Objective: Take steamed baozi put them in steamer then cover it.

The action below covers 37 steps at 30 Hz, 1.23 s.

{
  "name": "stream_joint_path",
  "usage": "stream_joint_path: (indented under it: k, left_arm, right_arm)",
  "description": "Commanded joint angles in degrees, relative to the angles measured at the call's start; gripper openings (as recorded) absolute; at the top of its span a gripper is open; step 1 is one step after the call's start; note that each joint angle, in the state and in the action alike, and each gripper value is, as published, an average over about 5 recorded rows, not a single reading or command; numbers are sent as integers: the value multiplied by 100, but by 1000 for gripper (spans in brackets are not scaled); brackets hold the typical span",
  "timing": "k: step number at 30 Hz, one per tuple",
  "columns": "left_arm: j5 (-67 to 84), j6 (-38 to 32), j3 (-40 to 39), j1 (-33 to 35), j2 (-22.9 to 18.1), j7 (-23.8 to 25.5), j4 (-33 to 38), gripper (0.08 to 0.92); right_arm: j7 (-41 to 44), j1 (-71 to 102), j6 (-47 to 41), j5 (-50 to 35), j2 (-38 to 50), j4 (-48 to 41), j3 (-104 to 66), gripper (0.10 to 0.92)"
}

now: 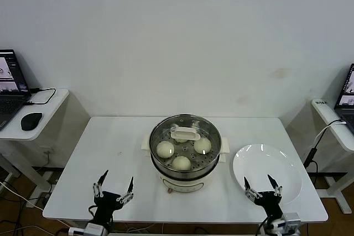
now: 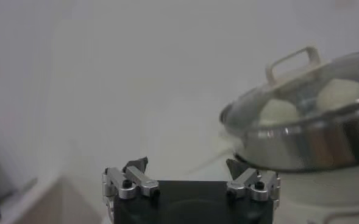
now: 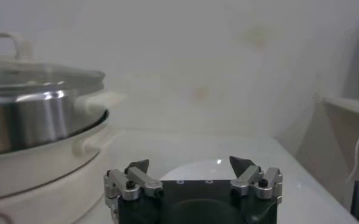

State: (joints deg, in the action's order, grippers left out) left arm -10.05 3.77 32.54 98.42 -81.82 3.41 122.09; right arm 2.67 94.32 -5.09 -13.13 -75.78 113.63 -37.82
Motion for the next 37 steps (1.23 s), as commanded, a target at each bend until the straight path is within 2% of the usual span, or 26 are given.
stream_joint_path:
  k: [1,7,19,28,37]
  left_arm:
    - [253,530,-12,478,-108,-164,159,823]
    - [189,456,-72,637,32,-279,125,823]
    - [342,309,-42,672,49,-214,269,823]
    - [320,219,-52,942,222,-234,408,823]
    - [222,261,-64,959,97,-172,445,823]
  right_arm:
    - [-68,286,-274,-141,13,363,32,823]
    - [-61,374,-221,-36,-11,352,95,822]
    - [201,306,-236,217,-87,450,-37,822]
    - [282,463,-341,140,526,437,-123,822]
    - [275,402,-428,90,597,446,30,823]
